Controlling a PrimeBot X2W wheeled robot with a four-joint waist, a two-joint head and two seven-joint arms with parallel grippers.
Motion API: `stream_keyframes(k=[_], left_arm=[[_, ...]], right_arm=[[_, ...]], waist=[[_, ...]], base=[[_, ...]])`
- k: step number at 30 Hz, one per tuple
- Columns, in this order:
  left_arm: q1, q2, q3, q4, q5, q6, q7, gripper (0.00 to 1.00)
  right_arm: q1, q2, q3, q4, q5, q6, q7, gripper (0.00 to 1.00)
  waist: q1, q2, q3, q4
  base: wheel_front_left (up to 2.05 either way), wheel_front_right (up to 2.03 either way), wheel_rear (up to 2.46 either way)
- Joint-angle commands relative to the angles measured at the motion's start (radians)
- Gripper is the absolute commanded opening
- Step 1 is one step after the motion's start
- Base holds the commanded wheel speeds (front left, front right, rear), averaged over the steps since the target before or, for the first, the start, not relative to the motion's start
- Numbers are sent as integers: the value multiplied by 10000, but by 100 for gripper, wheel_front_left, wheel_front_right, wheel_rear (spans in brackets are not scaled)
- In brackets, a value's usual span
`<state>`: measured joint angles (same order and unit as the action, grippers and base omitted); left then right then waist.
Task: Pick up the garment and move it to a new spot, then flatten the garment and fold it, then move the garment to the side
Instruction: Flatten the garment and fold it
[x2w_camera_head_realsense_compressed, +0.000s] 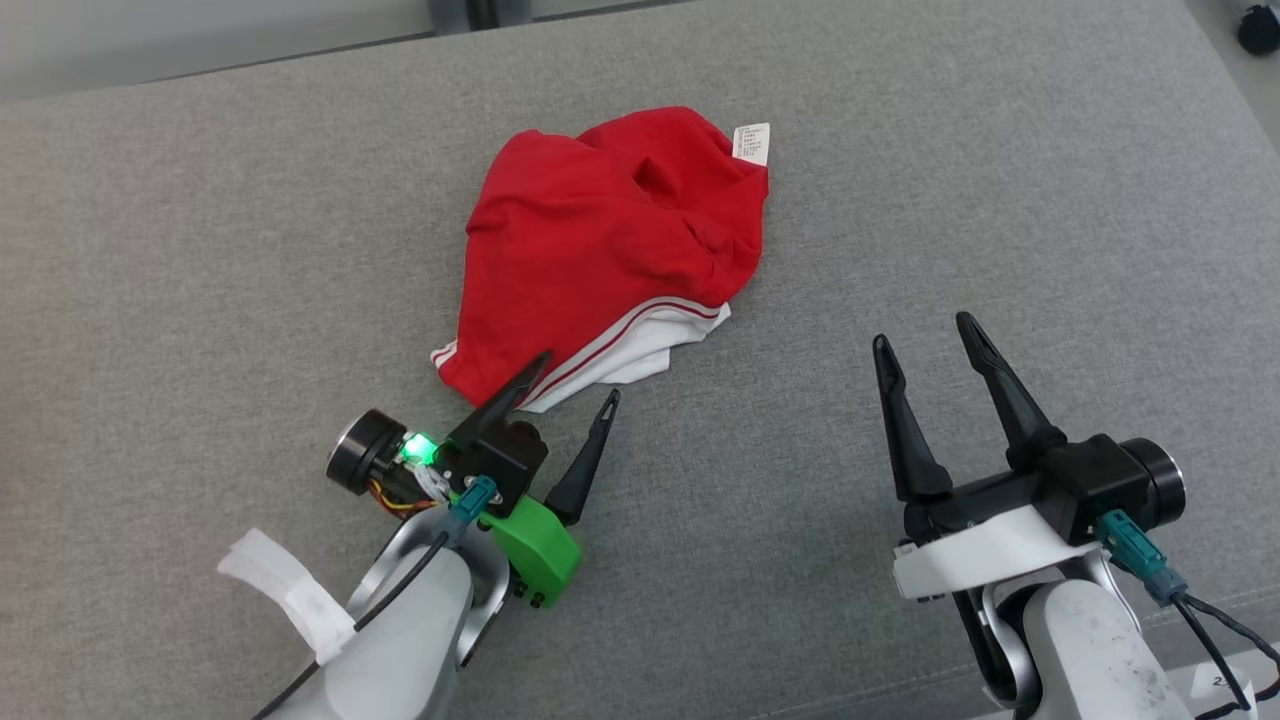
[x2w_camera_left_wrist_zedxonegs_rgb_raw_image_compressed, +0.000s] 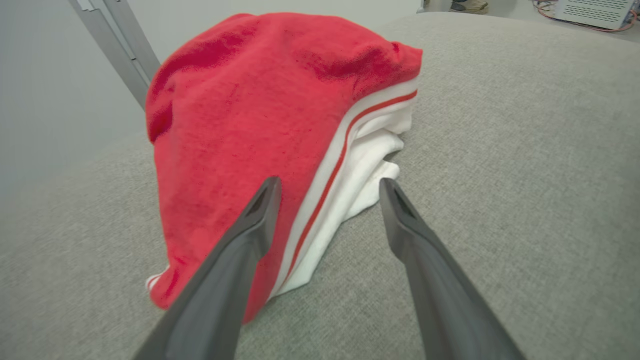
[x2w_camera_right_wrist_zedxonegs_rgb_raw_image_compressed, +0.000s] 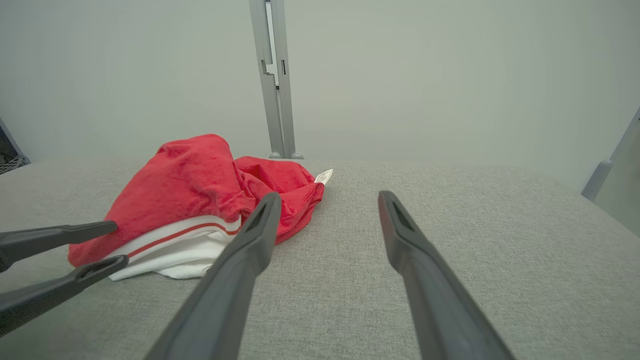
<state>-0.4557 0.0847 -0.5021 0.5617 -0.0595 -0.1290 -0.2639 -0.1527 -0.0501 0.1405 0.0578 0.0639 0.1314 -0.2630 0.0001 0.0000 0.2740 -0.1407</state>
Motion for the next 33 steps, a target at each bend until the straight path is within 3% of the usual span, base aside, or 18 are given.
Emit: stream_keyframes(k=[1, 6, 13, 14, 15, 16, 20, 24, 29, 33], left_arm=[[-410, 181, -176, 117, -52, -16, -8, 100], [-1061, 528, -402, 662, -353, -16, -8, 100], [-1439, 466, -90, 1156, -392, 12, 4, 100], [-1465, 453, -111, 1223, -403, 6, 10, 90], [-1481, 438, -105, 1288, -444, 0, 13, 15], [-1494, 426, -101, 1328, -471, -4, 13, 0], [-1703, 382, -428, 1072, -277, -20, 1, 0], [-2016, 284, -1155, -55, -580, -17, -8, 0], [-2641, 369, -2160, -1658, -1994, -19, -8, 0], [-3761, 448, -2874, -2014, -3691, -20, -8, 0]], right_arm=[[-158, -6, -14, -30, 1, -14, -29, 100], [-349, -6, 19, -117, 108, -14, -27, 100], [-535, -8, 86, -224, 146, -14, -29, 100], [-547, -6, 99, -215, 148, -14, -29, 100], [-568, -8, 115, -204, 166, -14, -29, 100], [-592, -8, 127, -193, 175, -14, -29, 100], [-603, -8, 184, -171, 268, -14, -27, 100], [-566, -8, 204, -132, 349, -14, -27, 100], [-499, -8, 367, -82, 607, -14, -29, 100], [-470, -8, 550, -41, 864, -14, -29, 100]], waist=[[-1, 0, 532, -289], [-1, 0, 954, -377], [-1, 0, 1296, -388], [-1, 0, 1309, -385], [-1, 0, 1324, -382], [-1, 0, 1327, -380], [-1, 0, 1227, -404], [-1, 0, 1004, -440], [-1, 0, 584, -668], [-1, 0, 291, -1058]], base=[[0, 0, 0], [0, 0, 0], [0, 0, 0], [0, 0, 0], [0, 0, 0], [0, 0, 0], [0, 0, 0], [0, 0, 0], [0, 0, 0], [0, 0, 0]])
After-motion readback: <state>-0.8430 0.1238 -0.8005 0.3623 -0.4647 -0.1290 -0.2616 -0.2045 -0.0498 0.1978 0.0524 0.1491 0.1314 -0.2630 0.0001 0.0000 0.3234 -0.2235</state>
